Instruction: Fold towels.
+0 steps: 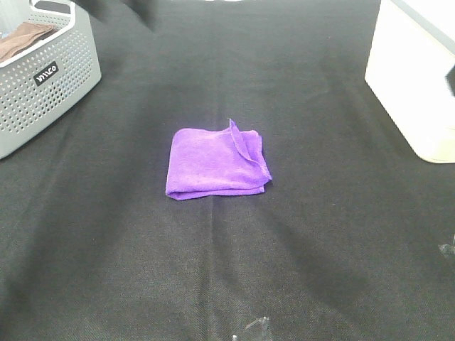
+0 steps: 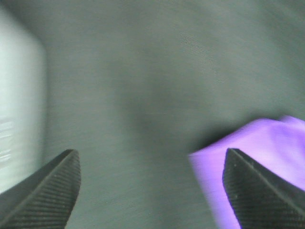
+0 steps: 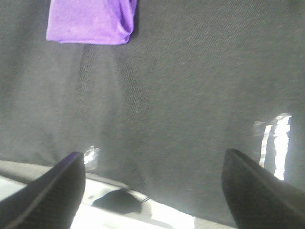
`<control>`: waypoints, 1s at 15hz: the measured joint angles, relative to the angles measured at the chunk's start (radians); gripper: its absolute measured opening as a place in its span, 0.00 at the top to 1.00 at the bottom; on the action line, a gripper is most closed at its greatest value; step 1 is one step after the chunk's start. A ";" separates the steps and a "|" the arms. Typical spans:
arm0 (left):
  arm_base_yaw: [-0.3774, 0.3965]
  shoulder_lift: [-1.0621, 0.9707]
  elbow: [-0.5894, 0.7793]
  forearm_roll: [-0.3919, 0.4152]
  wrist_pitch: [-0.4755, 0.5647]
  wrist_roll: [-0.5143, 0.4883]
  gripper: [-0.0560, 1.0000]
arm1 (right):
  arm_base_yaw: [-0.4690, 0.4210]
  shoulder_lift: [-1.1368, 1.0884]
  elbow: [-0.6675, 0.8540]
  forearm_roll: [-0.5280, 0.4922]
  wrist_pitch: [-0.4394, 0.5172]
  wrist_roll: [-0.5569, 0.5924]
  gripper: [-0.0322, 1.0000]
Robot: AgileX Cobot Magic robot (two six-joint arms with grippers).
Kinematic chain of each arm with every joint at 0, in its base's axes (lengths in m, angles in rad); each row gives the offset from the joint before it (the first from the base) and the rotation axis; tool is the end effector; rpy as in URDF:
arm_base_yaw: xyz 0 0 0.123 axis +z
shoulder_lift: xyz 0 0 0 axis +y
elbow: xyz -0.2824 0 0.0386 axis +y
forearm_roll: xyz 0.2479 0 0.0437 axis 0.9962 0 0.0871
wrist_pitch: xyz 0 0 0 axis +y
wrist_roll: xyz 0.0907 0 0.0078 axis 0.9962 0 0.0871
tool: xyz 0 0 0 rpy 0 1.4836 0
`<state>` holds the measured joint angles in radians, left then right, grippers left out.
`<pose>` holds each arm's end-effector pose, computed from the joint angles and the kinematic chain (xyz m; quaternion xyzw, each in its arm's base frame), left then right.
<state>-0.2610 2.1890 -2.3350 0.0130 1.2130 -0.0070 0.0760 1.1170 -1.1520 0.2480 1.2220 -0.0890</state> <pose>0.4685 -0.1240 0.3344 0.1216 0.9489 -0.0325 0.2895 0.1958 0.0360 0.3675 -0.0656 0.9628 0.1214 0.2323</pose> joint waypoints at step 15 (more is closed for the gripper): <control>0.291 -1.350 1.330 0.001 -0.188 -0.019 0.23 | 0.000 -0.597 0.051 -0.096 0.003 -0.019 0.24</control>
<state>0.0300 0.8390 -1.0050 0.0140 1.0250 -0.0260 0.0760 0.5200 -1.1010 0.1520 1.2250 -0.1080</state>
